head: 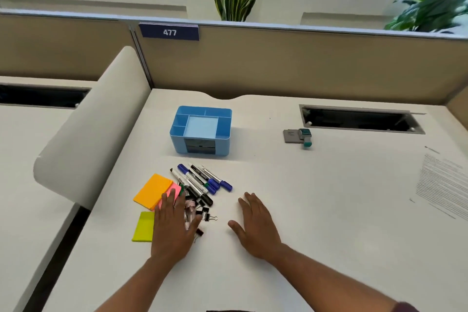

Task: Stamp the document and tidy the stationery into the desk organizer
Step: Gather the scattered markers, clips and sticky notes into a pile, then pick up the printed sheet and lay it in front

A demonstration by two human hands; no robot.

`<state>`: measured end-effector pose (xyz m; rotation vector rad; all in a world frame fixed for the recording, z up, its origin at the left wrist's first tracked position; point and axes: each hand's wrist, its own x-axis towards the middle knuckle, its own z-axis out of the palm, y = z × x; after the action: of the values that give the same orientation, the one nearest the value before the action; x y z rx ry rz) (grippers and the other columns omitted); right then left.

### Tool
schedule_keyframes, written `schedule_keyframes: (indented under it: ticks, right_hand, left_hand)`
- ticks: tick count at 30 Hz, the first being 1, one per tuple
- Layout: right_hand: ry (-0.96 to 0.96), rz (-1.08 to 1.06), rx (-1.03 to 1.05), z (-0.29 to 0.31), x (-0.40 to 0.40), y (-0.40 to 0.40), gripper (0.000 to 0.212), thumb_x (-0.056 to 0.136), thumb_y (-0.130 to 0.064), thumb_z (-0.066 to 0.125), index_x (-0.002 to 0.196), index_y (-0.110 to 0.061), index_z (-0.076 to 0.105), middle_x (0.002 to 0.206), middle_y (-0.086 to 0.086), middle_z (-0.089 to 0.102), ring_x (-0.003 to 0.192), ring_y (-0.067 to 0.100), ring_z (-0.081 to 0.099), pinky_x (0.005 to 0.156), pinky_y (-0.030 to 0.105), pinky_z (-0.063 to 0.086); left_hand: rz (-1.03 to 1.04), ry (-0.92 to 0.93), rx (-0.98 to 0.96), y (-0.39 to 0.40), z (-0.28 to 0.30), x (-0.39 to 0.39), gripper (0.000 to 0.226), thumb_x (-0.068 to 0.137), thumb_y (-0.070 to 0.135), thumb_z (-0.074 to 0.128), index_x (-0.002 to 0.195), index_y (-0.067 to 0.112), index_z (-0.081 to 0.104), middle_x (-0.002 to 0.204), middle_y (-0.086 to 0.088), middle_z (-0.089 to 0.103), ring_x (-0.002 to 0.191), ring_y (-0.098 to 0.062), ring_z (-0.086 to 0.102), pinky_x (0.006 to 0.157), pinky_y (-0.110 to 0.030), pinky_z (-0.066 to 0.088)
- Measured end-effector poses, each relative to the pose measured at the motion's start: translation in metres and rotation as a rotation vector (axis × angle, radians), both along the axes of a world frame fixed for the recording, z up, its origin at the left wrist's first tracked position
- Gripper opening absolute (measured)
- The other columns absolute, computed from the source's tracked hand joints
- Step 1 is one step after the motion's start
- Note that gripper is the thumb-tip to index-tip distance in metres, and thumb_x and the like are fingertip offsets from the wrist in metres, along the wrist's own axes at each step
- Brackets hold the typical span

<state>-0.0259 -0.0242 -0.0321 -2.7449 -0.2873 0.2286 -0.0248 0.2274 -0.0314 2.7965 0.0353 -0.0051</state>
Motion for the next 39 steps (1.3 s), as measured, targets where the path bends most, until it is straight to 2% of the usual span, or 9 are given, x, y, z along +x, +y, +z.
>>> schedule_keyframes:
  ticks: [5, 8, 11, 17, 20, 30, 34, 37, 39]
  right_hand:
    - [0.061, -0.125, 0.085, 0.011, 0.005, -0.041, 0.093, 0.087, -0.078, 0.013, 0.158, -0.02, 0.029, 0.168, 0.003, 0.021, 0.156, 0.02, 0.015, 0.127, 0.034, 0.013]
    - [0.056, -0.195, 0.129, 0.018, 0.006, -0.072, 0.09, 0.089, -0.08, 0.021, 0.155, -0.021, 0.033, 0.165, 0.003, 0.026, 0.153, 0.021, 0.02, 0.125, 0.036, 0.019]
    - [0.053, -0.247, 0.166, 0.02, 0.008, -0.109, 0.074, 0.095, -0.067, 0.036, 0.153, -0.021, 0.036, 0.162, 0.002, 0.031, 0.15, 0.02, 0.026, 0.122, 0.037, 0.026]
    - [0.007, -0.349, 0.231, 0.029, 0.004, -0.205, 0.059, 0.097, -0.05, 0.055, 0.146, -0.019, 0.044, 0.149, -0.001, 0.043, 0.135, 0.021, 0.044, 0.11, 0.036, 0.039]
    - [-0.007, -0.447, 0.276, 0.033, 0.0, -0.263, 0.055, 0.096, -0.045, 0.059, 0.143, -0.02, 0.047, 0.146, -0.003, 0.045, 0.133, 0.019, 0.046, 0.107, 0.033, 0.042]
    - [-0.082, -0.68, 0.215, 0.036, -0.013, -0.461, 0.04, 0.093, -0.043, 0.064, 0.127, -0.023, 0.06, 0.133, -0.004, 0.051, 0.121, 0.019, 0.056, 0.097, 0.035, 0.049]
    - [-0.088, -0.788, 0.225, 0.035, -0.016, -0.525, 0.034, 0.091, -0.039, 0.067, 0.122, -0.025, 0.063, 0.126, -0.005, 0.055, 0.114, 0.02, 0.06, 0.093, 0.034, 0.051]
    - [-0.118, -0.888, 0.206, 0.029, -0.018, -0.559, 0.036, 0.089, -0.036, 0.07, 0.123, -0.023, 0.063, 0.129, -0.003, 0.054, 0.123, 0.024, 0.054, 0.099, 0.038, 0.049]
    - [-0.135, -0.951, 0.173, 0.022, -0.019, -0.578, 0.048, 0.088, -0.036, 0.072, 0.131, -0.018, 0.06, 0.14, 0.002, 0.05, 0.134, 0.028, 0.045, 0.107, 0.043, 0.044]
  left_hand:
    - [-0.075, 0.02, 0.001, -0.044, 0.003, 0.014, 0.077, 0.092, 0.066, 0.032, 0.155, 0.021, 0.026, 0.165, -0.005, 0.015, 0.153, -0.025, 0.003, 0.123, -0.048, 0.011]
    - [-0.161, -0.001, 0.025, -0.073, 0.006, 0.024, 0.081, 0.091, 0.069, 0.025, 0.153, 0.017, 0.033, 0.163, -0.008, 0.023, 0.152, -0.029, 0.012, 0.122, -0.05, 0.016]
    - [-0.221, -0.01, 0.006, -0.105, 0.008, 0.032, 0.085, 0.089, 0.073, 0.018, 0.151, 0.017, 0.035, 0.162, -0.009, 0.023, 0.152, -0.029, 0.012, 0.122, -0.049, 0.014]
    - [-0.3, 0.0, -0.015, -0.199, 0.016, 0.045, 0.077, 0.095, 0.066, 0.028, 0.149, 0.014, 0.039, 0.164, -0.009, 0.019, 0.153, -0.029, 0.005, 0.123, -0.046, 0.01]
    - [-0.318, 0.026, -0.033, -0.258, 0.022, 0.051, 0.07, 0.094, 0.057, 0.039, 0.148, 0.013, 0.041, 0.164, -0.007, 0.02, 0.153, -0.027, 0.005, 0.124, -0.044, 0.009]
    - [-0.418, 0.126, -0.12, -0.468, 0.023, 0.074, 0.065, 0.096, 0.054, 0.048, 0.147, 0.016, 0.04, 0.159, -0.003, 0.033, 0.152, -0.023, 0.014, 0.122, -0.038, 0.019]
    - [-0.417, 0.166, -0.193, -0.538, 0.026, 0.075, 0.061, 0.097, 0.051, 0.05, 0.146, 0.015, 0.041, 0.151, -0.003, 0.043, 0.144, -0.023, 0.032, 0.115, -0.036, 0.032]
    - [-0.396, 0.216, -0.233, -0.583, 0.028, 0.078, 0.06, 0.097, 0.052, 0.049, 0.145, 0.017, 0.041, 0.147, -0.001, 0.044, 0.136, -0.022, 0.04, 0.108, -0.039, 0.039]
    - [-0.417, 0.25, -0.247, -0.612, 0.027, 0.083, 0.061, 0.096, 0.051, 0.051, 0.145, 0.017, 0.041, 0.147, -0.002, 0.043, 0.135, -0.024, 0.04, 0.107, -0.04, 0.039]
